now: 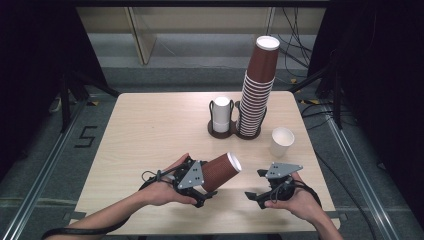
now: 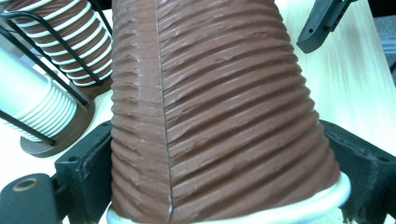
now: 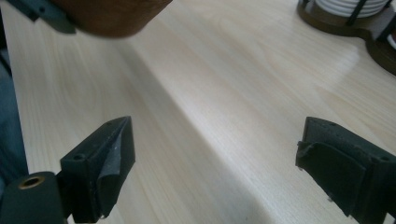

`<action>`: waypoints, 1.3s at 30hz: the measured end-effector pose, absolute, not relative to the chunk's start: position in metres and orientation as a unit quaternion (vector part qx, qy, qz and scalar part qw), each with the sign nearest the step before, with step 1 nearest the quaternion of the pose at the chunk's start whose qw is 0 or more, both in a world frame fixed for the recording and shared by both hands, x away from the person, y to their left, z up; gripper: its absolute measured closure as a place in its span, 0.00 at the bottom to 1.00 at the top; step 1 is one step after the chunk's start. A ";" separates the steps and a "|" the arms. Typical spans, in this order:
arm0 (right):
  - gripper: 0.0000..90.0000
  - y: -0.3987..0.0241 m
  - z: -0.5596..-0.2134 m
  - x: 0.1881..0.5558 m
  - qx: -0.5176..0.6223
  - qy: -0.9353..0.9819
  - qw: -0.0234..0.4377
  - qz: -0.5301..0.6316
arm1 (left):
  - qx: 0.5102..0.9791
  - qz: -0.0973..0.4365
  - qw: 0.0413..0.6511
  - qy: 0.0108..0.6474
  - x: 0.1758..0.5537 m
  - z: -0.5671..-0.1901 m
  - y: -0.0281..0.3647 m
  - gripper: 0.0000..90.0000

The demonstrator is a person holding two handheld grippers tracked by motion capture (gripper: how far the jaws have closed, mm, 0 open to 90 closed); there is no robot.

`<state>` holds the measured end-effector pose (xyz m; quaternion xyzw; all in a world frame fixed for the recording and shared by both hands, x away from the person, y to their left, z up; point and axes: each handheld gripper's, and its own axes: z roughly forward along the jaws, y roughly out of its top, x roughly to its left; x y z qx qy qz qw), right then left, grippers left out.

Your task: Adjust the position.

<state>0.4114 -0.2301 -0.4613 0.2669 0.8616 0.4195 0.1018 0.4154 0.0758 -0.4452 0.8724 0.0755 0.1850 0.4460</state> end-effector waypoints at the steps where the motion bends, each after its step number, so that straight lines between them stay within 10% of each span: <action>1: 0.13 -0.229 -0.461 0.410 0.255 0.869 0.103 0.412 | 0.875 0.183 0.443 0.074 0.415 -0.445 0.076 0.10; 39: 0.01 -0.192 -0.421 0.428 0.059 0.938 0.113 0.323 | 0.904 0.167 0.394 0.007 0.420 -0.437 0.065 0.10</action>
